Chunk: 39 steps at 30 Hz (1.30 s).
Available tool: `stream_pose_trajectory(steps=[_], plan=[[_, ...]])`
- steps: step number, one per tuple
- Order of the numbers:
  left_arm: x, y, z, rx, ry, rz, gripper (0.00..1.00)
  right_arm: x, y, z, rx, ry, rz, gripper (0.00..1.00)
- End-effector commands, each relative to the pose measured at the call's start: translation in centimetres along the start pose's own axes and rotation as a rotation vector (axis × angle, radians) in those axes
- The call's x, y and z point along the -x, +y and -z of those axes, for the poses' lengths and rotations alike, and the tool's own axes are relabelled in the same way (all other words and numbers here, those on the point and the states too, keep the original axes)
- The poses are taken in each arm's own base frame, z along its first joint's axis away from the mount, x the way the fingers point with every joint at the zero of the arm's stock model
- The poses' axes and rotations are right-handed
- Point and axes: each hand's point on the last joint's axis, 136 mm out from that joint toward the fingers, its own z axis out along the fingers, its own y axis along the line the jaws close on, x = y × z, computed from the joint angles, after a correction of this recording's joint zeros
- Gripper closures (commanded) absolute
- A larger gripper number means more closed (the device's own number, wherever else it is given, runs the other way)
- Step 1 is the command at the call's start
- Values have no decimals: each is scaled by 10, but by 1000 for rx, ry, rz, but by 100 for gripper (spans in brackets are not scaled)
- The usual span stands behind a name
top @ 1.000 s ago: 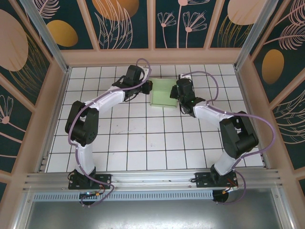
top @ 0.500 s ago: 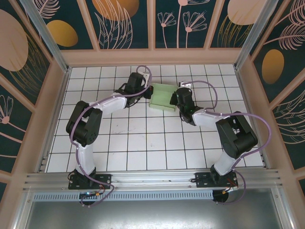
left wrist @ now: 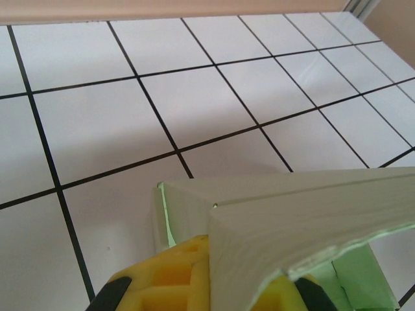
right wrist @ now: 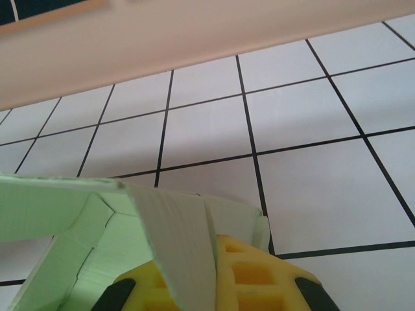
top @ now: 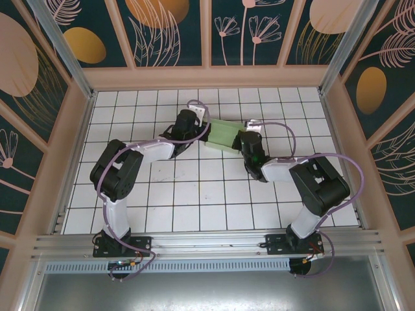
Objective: Fold the paper box
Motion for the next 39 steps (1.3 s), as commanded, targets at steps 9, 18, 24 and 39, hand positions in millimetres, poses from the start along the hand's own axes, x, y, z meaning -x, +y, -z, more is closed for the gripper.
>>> stream_pose_trajectory(steps=[9,18,24,39], plan=[[3,-25,11,-78,-57,-8,98,5,13,2,-18,32,-78,100],[-3,-23,9,-72,-52,-2,98,-16,9,3,19,22,-62,100],[-12,-19,11,-77,-74,-2,99,-34,4,10,58,-10,-36,100],[-23,-10,11,-38,-64,-25,99,15,16,53,171,-169,43,26]])
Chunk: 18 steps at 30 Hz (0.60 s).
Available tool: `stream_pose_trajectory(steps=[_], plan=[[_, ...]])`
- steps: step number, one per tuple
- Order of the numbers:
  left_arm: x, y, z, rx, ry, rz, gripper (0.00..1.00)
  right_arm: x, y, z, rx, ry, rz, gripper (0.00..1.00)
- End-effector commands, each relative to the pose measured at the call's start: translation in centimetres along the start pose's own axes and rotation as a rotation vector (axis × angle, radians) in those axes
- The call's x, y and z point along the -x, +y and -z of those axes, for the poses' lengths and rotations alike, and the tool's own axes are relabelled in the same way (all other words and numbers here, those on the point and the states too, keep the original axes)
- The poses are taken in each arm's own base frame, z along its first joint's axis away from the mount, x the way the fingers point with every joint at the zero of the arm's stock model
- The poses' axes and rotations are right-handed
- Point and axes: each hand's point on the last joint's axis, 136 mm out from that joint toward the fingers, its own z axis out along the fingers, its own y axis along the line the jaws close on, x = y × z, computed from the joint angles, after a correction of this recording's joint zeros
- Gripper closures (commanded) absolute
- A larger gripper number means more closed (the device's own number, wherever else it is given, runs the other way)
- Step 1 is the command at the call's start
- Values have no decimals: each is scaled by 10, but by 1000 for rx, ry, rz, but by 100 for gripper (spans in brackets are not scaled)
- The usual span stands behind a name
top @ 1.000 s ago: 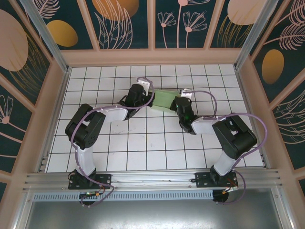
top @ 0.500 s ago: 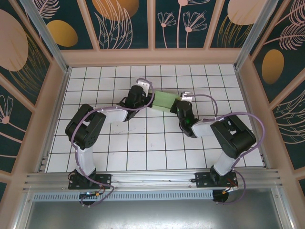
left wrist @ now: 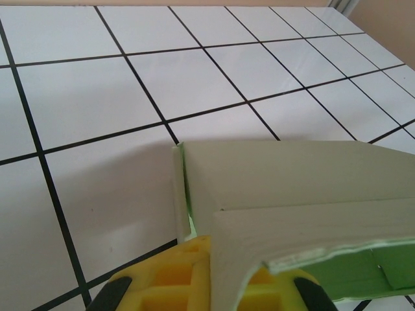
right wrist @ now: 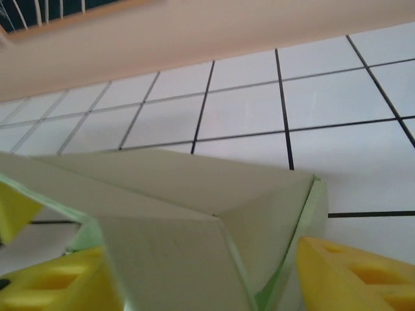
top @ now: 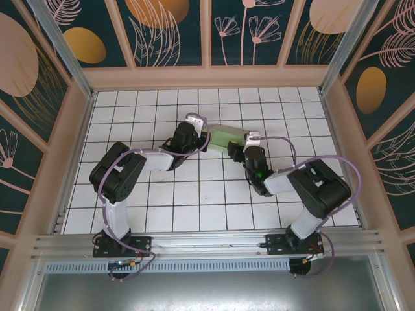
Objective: Fold the paper box
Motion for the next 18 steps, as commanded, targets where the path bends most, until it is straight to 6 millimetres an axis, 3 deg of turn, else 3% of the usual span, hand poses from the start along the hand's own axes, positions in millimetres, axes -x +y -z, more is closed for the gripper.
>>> stream_pose_trajectory(steps=[1,6,9,14,18], plan=[[7,-6,1,-12,-16,-11,99,40,6,20,26,-129,19,24],[3,-5,-1,-12,-5,-11,98,73,2,43,36,-203,44,18],[1,-7,-3,-23,0,-13,94,88,-1,43,42,-189,12,18],[1,-8,-2,-34,0,-12,90,95,-22,16,-15,-29,-75,18],[2,-8,-1,-32,-6,-14,83,81,-19,-9,-21,97,-64,18]])
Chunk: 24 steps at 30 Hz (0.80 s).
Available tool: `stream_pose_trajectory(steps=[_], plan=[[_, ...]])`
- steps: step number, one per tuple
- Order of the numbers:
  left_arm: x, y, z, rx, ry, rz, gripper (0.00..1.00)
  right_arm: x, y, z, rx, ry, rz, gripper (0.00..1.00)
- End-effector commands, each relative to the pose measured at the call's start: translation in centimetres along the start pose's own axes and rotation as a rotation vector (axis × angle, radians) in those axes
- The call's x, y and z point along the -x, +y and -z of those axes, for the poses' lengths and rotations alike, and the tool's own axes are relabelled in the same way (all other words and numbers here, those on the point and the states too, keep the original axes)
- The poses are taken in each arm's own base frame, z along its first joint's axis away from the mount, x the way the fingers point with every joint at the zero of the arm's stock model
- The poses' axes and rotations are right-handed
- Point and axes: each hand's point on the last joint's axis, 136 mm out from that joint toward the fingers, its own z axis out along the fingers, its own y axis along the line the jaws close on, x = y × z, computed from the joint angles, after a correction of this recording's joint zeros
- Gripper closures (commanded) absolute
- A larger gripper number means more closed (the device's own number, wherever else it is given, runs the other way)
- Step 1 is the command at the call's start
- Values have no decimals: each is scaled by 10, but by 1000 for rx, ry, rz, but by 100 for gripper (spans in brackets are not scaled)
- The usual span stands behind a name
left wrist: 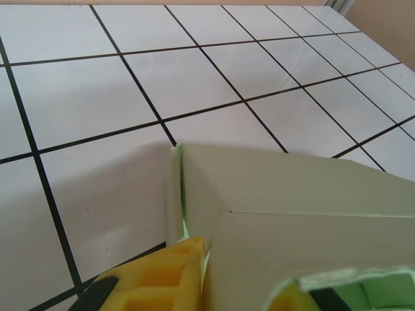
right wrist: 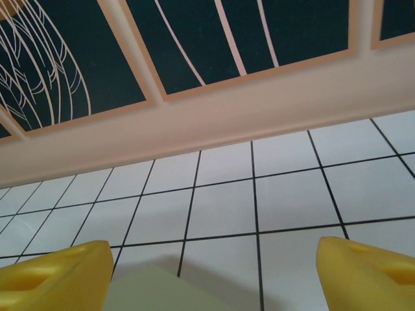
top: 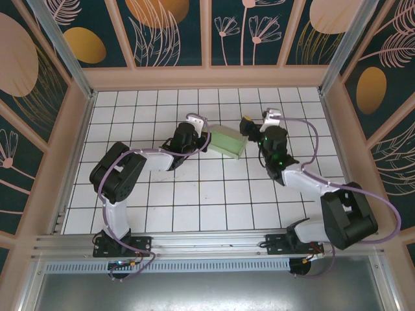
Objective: Fold the paper box
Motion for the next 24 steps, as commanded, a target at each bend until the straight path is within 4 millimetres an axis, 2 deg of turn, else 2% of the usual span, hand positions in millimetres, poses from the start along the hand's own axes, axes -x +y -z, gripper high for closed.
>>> stream_pose_trajectory(steps=[1,4,5,6,7,13,17,20,24], plan=[[2,-6,-1,-25,-10,-13,81,-38,2,-16,1,195,-7,18],[7,-7,4,-23,-26,-14,72,-52,7,-27,12,249,-26,18],[13,-7,6,-18,-42,-15,67,-57,7,-30,13,263,-32,18],[4,-4,11,-7,-29,-14,60,-61,7,-32,14,273,-35,18],[4,-3,16,-1,-39,-14,56,-66,7,-34,14,286,-35,18],[1,-1,57,12,-83,-21,26,-94,-1,-37,-5,354,-14,18],[15,-10,91,-25,-150,-14,11,-116,-13,-34,-46,392,32,17],[31,-15,102,-45,-185,36,4,-133,-23,-32,-114,410,127,15],[50,-18,95,-74,-171,119,3,-147,-25,-31,-138,438,169,15]])
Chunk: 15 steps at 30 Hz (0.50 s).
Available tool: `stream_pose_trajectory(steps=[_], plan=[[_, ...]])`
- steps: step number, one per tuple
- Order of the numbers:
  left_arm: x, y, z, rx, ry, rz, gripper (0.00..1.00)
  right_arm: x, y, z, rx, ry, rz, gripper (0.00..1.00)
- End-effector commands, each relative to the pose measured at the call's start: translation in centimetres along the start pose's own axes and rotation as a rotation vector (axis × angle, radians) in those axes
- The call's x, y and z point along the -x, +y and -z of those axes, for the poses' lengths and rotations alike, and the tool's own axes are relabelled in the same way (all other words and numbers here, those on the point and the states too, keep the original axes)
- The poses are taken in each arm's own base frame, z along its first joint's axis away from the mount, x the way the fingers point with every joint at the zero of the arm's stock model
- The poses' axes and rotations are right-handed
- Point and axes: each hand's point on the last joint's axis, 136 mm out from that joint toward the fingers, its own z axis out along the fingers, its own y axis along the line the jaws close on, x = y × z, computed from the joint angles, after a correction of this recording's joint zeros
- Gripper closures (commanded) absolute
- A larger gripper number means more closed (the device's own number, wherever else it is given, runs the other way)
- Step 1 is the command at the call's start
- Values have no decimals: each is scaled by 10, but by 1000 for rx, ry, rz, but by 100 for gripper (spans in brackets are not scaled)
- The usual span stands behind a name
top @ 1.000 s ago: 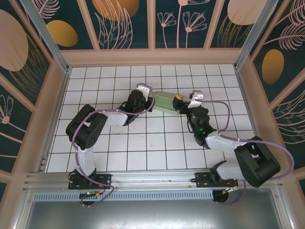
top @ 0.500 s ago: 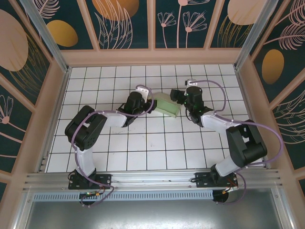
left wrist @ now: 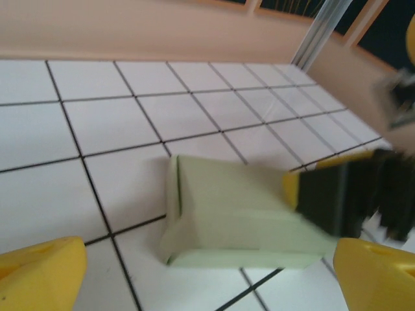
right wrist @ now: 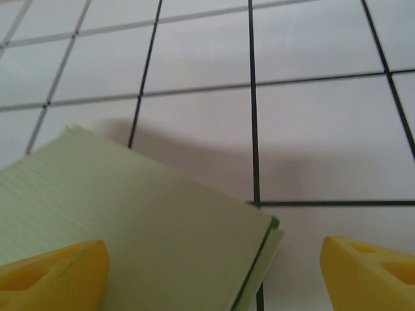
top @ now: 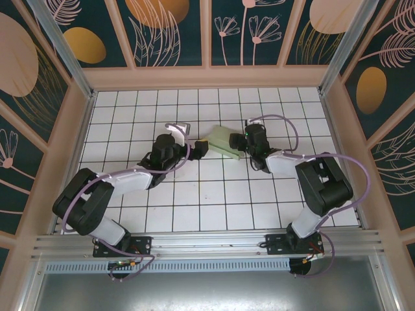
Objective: Fold the paper box
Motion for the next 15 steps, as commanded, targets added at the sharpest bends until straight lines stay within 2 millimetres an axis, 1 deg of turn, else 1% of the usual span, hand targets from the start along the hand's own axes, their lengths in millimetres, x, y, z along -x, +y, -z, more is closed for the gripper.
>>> stream_pose_trajectory(steps=[1,3,5,7,9,11,13,15], plan=[[23,-8,-11,-37,-14,88,3,-13,-9,-3,-63,20,53,15],[22,-5,-22,-18,15,106,3,-6,-6,2,-47,1,42,14],[20,3,-36,18,60,126,3,5,-4,11,-20,-37,22,14],[9,11,-56,36,136,148,6,16,-3,22,19,-71,-23,14],[-2,12,-72,24,195,151,10,23,-2,31,73,-86,-91,15],[-8,13,-85,20,234,146,13,23,-2,37,136,-79,-175,16],[-15,12,-96,5,271,145,15,19,-3,42,192,-54,-246,22],[-22,11,-103,-12,306,152,21,14,-4,43,224,-25,-301,28]])
